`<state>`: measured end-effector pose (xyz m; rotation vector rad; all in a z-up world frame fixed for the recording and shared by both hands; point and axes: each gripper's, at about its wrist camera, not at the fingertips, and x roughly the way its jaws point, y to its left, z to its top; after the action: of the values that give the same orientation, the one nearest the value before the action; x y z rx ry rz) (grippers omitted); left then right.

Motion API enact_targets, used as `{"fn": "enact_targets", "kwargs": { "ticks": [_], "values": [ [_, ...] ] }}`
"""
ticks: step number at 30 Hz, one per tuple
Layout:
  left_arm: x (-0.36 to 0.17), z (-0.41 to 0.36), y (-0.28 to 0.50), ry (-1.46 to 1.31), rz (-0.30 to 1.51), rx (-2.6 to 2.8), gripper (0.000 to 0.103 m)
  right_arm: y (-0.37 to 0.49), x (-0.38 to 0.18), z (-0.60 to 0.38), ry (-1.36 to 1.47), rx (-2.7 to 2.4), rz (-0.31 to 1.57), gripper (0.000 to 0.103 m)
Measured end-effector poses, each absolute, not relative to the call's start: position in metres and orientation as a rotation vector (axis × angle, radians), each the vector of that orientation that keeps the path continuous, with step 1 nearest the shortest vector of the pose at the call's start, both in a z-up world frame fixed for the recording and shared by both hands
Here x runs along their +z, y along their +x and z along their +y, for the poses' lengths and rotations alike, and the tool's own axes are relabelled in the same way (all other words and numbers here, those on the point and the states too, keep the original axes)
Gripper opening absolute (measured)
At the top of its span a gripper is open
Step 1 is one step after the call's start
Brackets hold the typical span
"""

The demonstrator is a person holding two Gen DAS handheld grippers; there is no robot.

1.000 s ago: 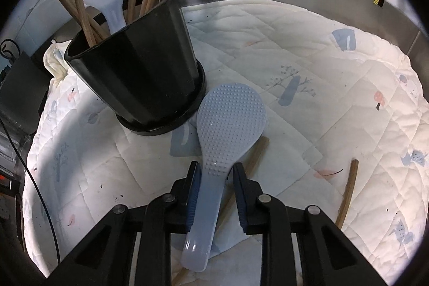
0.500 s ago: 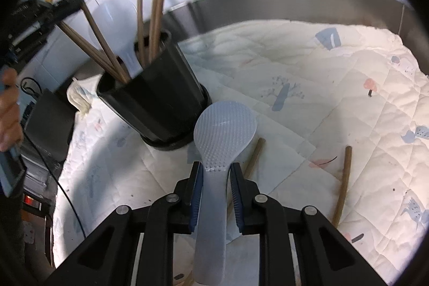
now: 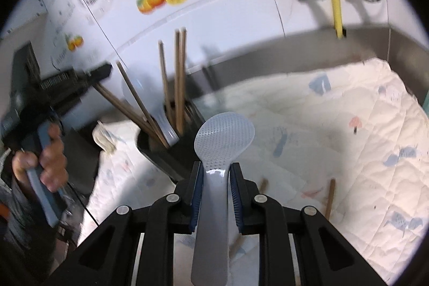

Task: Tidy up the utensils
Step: 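Open the left gripper while the right gripper carries the textured paddle over the cup and lowers it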

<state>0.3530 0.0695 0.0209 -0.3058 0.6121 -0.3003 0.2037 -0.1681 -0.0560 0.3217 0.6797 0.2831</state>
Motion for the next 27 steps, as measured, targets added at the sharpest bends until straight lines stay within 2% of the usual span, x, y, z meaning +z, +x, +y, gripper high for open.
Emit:
{"fn": "enact_targets", "kwargs": {
  "ticks": [14, 20, 27],
  "values": [
    [0.038, 0.105, 0.325, -0.312, 0.568, -0.264, 0.008, 0.261, -0.016, -0.1, 0.277, 0.506, 0.519, 0.023],
    [0.034, 0.121, 0.32, -0.329, 0.583, -0.248, 0.008, 0.288, -0.026, -0.084, 0.267, 0.54, 0.509, 0.023],
    [0.031, 0.125, 0.318, -0.318, 0.59, -0.25, 0.008, 0.305, -0.047, -0.083, 0.239, 0.558, 0.579, 0.023]
  ]
}}
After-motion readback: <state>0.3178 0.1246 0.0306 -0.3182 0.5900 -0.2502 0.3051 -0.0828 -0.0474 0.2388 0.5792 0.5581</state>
